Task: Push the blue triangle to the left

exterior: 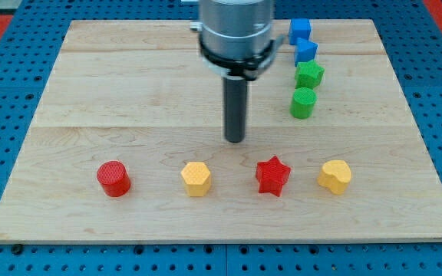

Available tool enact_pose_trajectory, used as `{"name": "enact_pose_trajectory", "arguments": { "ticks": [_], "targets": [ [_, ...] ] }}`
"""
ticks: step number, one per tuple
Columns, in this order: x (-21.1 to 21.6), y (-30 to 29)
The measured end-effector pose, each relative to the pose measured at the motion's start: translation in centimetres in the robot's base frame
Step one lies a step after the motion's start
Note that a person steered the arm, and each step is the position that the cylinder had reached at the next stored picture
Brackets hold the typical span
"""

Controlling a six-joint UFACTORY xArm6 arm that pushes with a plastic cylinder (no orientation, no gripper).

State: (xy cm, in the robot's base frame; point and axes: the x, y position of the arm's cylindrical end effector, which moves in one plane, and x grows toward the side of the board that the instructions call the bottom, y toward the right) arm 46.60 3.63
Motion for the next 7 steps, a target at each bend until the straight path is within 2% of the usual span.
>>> {"name": "enact_pose_trajectory", "arguments": {
  "ticks": [2, 3, 4, 5, 7],
  "targets": [
    [-1.7, 15.1],
    [-8.9, 21.8],
    [-15.8, 25.5],
    [-17.7, 24.1],
    [-18.4, 15.5]
  ]
}}
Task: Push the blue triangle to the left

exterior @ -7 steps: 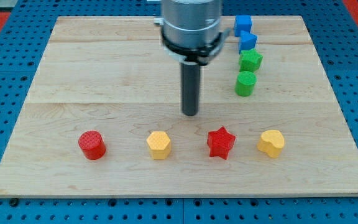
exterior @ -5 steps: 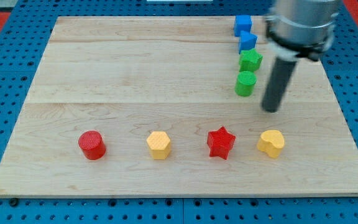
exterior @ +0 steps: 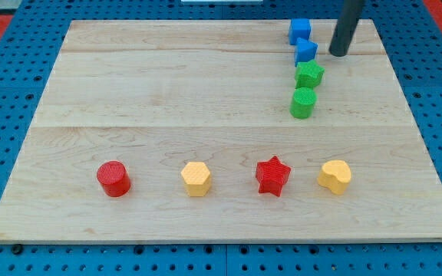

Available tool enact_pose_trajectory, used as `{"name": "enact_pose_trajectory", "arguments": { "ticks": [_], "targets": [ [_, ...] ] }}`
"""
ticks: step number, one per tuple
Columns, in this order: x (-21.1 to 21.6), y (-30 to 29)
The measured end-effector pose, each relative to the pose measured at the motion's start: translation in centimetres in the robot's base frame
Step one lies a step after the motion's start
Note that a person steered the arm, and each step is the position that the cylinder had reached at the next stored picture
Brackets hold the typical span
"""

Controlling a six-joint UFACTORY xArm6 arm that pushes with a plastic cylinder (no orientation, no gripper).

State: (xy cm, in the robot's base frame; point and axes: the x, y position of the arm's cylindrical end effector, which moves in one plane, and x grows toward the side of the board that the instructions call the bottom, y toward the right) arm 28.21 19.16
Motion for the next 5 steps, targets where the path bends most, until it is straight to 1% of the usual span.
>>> {"name": "enact_pose_trajectory", "arguments": {
  "ticks": [2, 5],
  "targets": [
    [0.0, -0.2],
    [0.0, -3.3]
  ]
}}
